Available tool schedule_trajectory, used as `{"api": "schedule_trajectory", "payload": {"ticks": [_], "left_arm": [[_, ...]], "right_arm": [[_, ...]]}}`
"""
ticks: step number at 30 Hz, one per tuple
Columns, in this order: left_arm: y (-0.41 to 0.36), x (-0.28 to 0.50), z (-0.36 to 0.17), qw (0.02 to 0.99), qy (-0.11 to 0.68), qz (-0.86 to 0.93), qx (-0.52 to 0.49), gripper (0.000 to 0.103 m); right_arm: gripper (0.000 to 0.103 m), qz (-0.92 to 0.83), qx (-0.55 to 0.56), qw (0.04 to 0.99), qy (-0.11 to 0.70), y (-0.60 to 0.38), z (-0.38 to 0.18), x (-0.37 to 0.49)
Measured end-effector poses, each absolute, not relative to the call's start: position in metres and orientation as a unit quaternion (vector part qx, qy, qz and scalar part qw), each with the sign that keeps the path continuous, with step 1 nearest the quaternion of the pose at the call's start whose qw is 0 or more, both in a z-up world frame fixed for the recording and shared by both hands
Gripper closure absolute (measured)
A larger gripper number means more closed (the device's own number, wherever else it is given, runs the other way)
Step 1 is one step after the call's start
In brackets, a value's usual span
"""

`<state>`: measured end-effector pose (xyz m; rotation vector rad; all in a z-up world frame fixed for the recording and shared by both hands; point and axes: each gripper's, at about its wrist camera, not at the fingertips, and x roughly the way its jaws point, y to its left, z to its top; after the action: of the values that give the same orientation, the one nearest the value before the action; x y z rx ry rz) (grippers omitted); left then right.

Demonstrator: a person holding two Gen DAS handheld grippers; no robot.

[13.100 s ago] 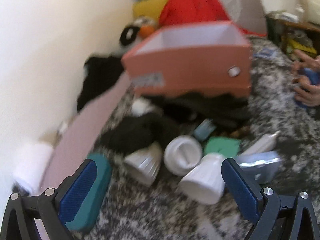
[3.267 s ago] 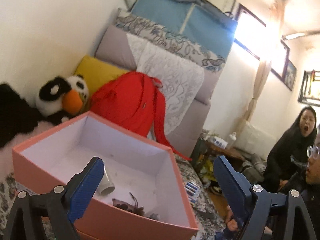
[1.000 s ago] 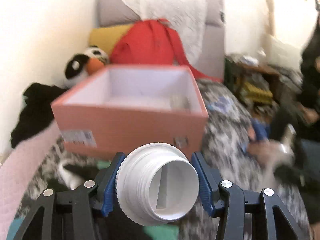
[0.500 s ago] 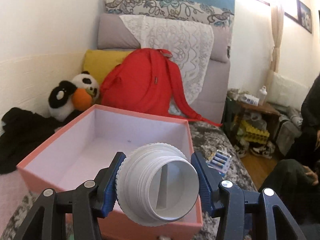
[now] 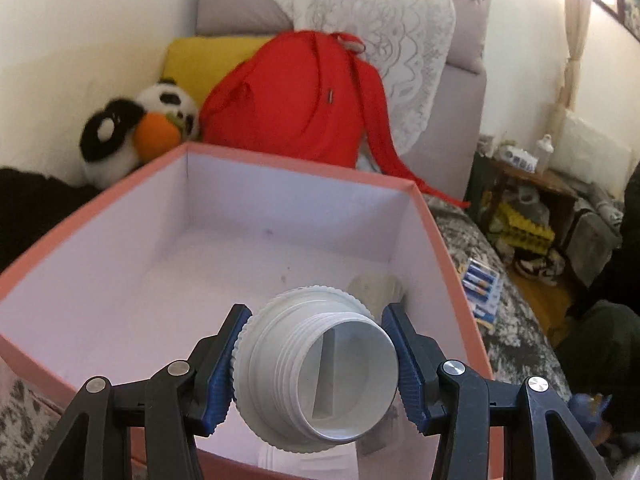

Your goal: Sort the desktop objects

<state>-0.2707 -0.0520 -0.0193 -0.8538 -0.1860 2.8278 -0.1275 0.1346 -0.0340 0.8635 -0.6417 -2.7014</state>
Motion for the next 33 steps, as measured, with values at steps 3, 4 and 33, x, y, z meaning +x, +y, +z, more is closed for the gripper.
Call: {"api": "schedule_trajectory", "payload": {"ticks": [3, 4, 33], "left_arm": [[-0.057, -0.271, -0.022, 0.086, -0.073, 0.95, -0.292, 0.046], [-0.059, -0.271, -0.022, 0.084, -0.076, 0.949, -0.293, 0.044], [-0.072, -0.215, 0.028, 0.048, -0.085, 0.971, -0.217, 0.026]], "right_arm": [[0.074, -0.93, 0.27, 0.121, -0.218, 0.128, -0.01, -0.156], [0.074, -0.932, 0.262, 0.125, -0.216, 0.125, -0.003, -0.165], [0.047, -0.921, 0.326, 0.089, -0.191, 0.12, -0.041, -0.119]]}}
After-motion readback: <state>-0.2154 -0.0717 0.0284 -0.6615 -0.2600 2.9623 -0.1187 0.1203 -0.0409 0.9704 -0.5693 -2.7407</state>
